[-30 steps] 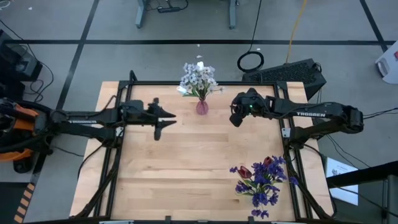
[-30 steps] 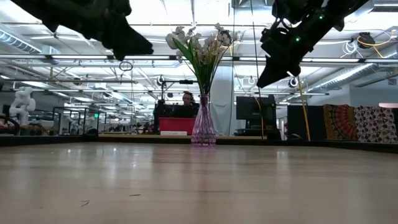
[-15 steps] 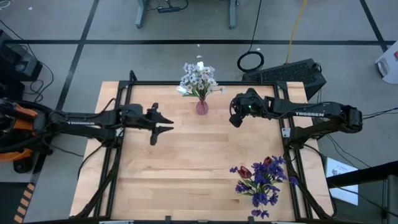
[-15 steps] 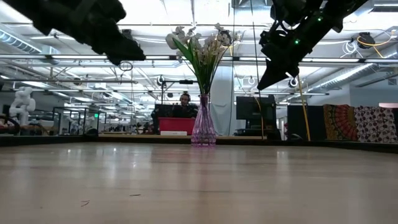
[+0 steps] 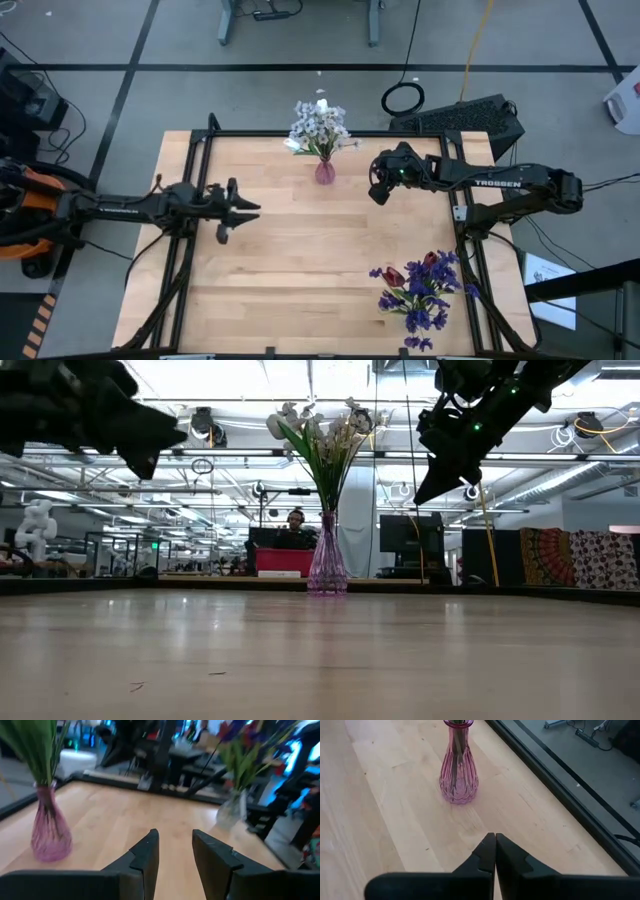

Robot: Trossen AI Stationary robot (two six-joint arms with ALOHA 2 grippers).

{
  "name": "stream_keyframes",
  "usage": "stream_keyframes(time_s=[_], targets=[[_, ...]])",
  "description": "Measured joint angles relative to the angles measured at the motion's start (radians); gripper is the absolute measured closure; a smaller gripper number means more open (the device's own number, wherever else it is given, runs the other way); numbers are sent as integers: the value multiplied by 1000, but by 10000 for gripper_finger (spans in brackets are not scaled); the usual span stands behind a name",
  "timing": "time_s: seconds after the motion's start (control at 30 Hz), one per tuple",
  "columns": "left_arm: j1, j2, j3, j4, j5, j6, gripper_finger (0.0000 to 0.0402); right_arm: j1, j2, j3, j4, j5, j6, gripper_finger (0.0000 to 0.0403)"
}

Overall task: Sort flowers into vase by color
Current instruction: Return to Home Position

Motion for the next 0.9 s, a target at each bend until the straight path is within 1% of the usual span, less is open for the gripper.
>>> stream_keyframes(time_s=[0.13,0.27,0.4,0.5,0.63,0.7,0.83,0.9], targets=[[-12,-126,-41,-11,-10,1,278,0,0,0,0,0,3,401],[-13,-245,-75,-66,-26,2,278,0,0,0,0,0,3,401],[-13,-353,-119,-70,-28,26,278,0,0,0,0,0,2,401],[-13,-418,-132,-112,-36,30,278,0,0,0,0,0,-3,401],[-13,-433,-136,-213,-49,48,278,0,0,0,-1,0,-4,401],[-13,-432,-136,-212,-61,56,278,0,0,0,-2,-7,-4,401],[-13,-427,-136,-213,-64,129,278,0,0,-1,-6,-34,-4,401],[-13,-422,-136,-213,-64,127,278,0,0,-8,1,-52,-8,401]])
